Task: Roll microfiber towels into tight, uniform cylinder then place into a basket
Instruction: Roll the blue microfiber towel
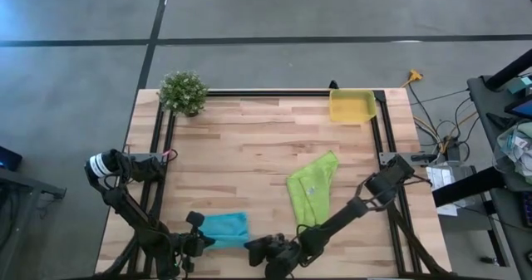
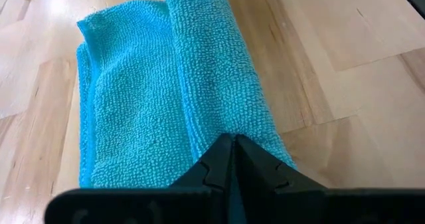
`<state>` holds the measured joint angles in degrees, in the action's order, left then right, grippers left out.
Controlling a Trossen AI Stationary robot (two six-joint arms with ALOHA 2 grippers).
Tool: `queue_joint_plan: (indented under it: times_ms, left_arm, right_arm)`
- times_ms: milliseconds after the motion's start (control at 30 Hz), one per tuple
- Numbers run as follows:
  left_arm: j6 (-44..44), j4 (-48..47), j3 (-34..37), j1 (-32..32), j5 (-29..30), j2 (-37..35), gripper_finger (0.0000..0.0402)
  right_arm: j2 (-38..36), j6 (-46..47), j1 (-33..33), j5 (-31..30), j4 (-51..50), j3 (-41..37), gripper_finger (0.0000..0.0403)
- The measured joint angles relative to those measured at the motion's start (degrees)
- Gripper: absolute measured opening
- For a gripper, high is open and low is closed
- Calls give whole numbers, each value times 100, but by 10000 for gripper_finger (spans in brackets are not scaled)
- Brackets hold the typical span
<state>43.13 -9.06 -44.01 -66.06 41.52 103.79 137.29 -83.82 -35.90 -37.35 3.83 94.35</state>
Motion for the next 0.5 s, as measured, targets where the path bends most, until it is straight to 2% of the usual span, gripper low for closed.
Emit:
queue_joint_plan:
  times_ms: [133, 300, 500]
  left_arm:
    - [1, 2, -4, 2, -2, -9, 10]
    - [0, 0, -4, 2, -1, -41, 10]
    - [0, 0, -4, 7, -1, -59, 10]
  right_arm:
    - [29, 32, 86, 61, -21, 96, 137]
    - [34, -19, 151, 442, -72, 123, 136]
    - [44, 47, 171, 504, -92, 122, 128]
